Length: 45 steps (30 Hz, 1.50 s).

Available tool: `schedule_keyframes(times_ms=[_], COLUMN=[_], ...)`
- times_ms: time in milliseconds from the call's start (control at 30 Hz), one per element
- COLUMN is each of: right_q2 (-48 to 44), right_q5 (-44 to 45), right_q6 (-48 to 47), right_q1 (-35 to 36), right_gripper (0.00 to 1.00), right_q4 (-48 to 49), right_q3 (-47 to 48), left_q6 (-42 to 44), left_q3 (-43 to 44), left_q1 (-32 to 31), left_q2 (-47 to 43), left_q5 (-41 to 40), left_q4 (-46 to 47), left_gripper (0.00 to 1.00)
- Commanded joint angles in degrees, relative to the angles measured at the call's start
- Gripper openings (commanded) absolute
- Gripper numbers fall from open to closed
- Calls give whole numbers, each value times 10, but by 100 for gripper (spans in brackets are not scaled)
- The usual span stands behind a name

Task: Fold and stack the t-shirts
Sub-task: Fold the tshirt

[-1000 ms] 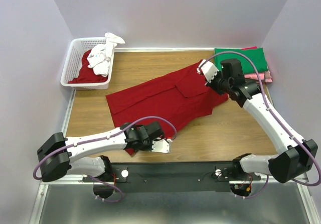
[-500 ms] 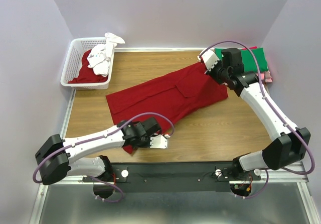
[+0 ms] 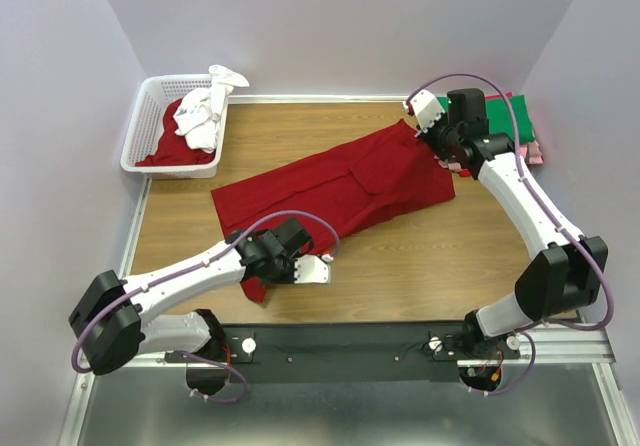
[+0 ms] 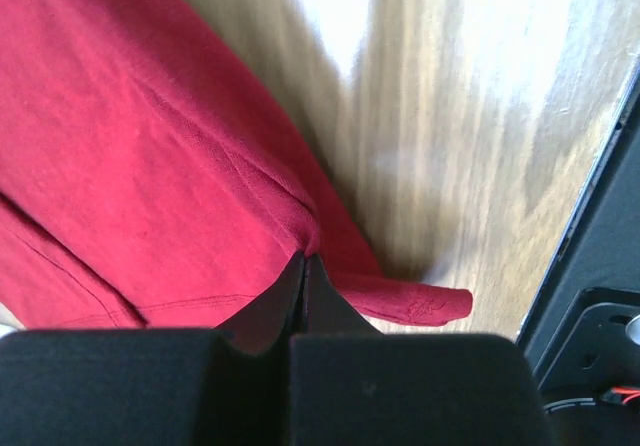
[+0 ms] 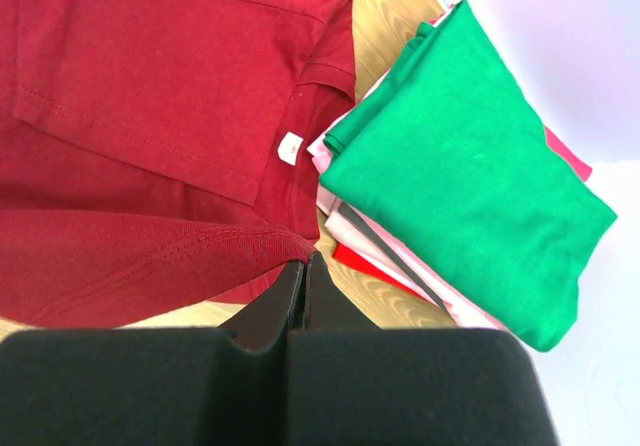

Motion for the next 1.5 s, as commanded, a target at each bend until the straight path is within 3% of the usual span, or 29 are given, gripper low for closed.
schedule_keyframes(times_ms=[0, 333, 600, 1467], right_q2=[15, 23, 34, 72], right_q5=[-21, -34, -39, -64], right_q6=[3, -5, -5, 4], right_q1=[-6, -11, -14, -16], right_gripper=[0, 0, 0, 0], right_q4=[21, 25, 30, 36], right_q3=[23, 23, 28, 48], left_q6=[29, 47, 53, 93], left_q3=[38, 82, 58, 62], left_q1=[22, 59, 81, 174], left_q2=[24, 55, 27, 21], left_q5=[44, 76, 77, 2], left_q4=[9, -3, -8, 36], left_gripper=[0, 0, 0, 0])
